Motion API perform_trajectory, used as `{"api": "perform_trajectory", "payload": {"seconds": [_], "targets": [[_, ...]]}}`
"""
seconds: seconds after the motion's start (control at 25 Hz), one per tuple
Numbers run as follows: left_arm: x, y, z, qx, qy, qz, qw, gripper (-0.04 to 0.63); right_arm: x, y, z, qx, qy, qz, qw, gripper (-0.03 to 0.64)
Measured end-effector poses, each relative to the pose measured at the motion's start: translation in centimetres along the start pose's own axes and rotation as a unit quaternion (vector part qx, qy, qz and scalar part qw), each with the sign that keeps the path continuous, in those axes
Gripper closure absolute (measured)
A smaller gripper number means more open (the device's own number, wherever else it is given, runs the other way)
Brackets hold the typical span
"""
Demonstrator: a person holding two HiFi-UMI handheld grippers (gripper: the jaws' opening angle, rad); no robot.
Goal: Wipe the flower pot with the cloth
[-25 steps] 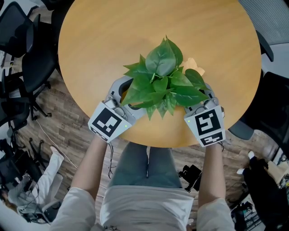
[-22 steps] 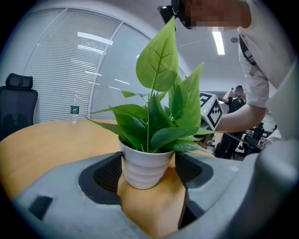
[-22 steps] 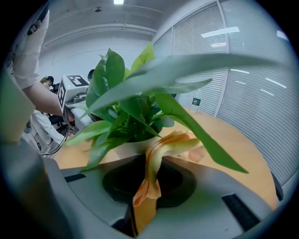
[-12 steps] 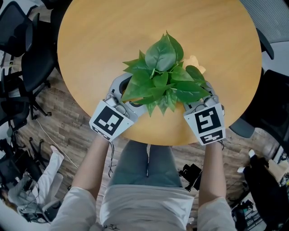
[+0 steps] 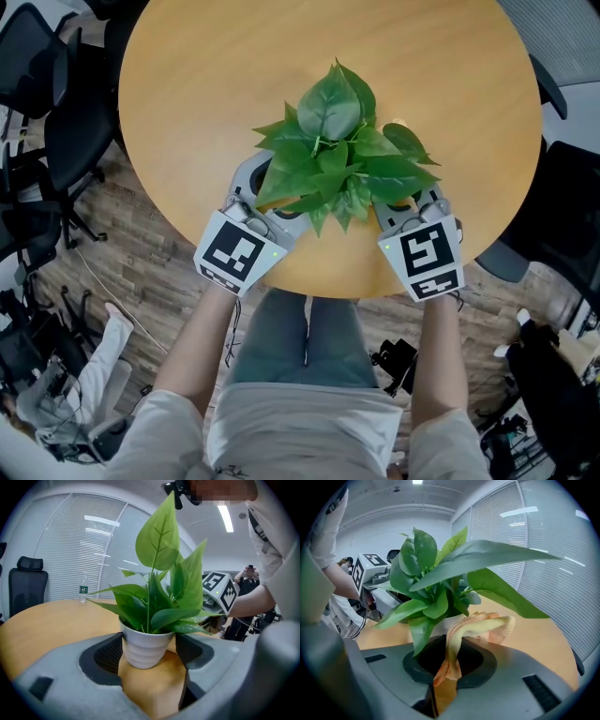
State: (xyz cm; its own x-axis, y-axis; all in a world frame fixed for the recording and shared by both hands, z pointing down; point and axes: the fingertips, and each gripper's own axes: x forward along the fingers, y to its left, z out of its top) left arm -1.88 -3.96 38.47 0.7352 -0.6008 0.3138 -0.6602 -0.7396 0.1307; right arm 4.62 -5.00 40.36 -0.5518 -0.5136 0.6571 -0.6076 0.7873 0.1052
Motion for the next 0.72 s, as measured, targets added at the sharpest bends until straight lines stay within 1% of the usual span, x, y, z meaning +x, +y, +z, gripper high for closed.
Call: {"api": "perform_trajectory", "payload": {"seconds": [0.44,0.72], "targets": [[0.1,-0.2,-0.1,-0.018,0.002,0.041,0.9990,0.238,-0.3,1.2,-0.5,0.005,0.001,0.003,1.000,0.565],[0.4,-0.3,0.0,-0.031,0.006,0.083,0.9960,0.239,-0.5,1.7,-0.7,0.005,0.002,0.006,1.000,0.565]]}}
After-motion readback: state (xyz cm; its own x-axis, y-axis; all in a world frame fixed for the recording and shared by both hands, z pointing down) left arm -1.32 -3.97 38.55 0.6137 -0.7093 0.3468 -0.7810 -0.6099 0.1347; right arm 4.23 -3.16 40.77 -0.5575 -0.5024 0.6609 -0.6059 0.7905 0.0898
